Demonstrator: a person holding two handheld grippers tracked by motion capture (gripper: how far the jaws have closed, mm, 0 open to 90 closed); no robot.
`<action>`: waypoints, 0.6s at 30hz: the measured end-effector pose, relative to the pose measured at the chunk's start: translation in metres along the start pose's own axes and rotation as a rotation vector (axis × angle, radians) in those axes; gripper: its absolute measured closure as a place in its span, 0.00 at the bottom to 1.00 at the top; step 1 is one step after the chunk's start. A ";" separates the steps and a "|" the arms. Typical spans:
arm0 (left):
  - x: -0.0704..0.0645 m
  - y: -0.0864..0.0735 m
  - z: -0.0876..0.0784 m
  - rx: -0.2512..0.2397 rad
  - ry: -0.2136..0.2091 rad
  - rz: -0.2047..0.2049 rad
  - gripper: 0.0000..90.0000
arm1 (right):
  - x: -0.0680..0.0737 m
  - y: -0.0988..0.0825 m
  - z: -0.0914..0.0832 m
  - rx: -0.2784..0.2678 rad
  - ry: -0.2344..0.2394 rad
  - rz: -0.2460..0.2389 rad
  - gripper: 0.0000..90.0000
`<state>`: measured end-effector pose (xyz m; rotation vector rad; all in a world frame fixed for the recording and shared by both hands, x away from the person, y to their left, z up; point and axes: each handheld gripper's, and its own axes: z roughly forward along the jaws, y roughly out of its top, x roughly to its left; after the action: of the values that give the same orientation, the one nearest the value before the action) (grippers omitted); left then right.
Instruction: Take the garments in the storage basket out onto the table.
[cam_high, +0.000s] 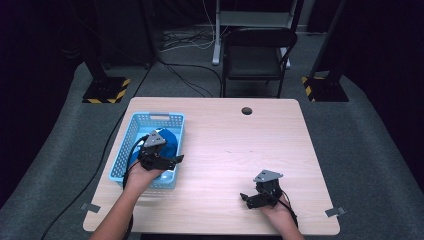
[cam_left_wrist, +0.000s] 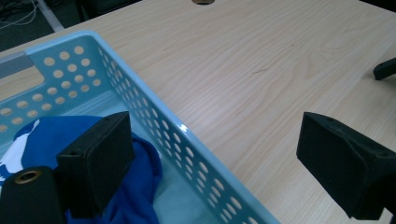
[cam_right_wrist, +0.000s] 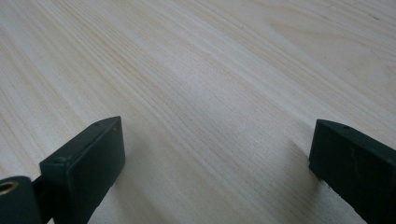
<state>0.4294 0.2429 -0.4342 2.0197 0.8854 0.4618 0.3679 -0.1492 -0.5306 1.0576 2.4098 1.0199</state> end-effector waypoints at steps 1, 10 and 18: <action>0.001 0.000 0.000 -0.001 0.002 -0.003 0.12 | 0.000 0.000 0.000 0.000 0.000 0.000 0.03; 0.011 -0.004 0.000 0.006 0.024 -0.018 0.12 | 0.000 0.000 0.000 0.000 0.000 0.000 0.03; 0.019 -0.007 0.002 0.020 0.046 -0.028 0.12 | 0.000 0.000 0.000 0.000 0.000 0.000 0.03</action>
<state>0.4408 0.2586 -0.4418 2.0192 0.9488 0.4867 0.3679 -0.1492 -0.5306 1.0576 2.4100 1.0198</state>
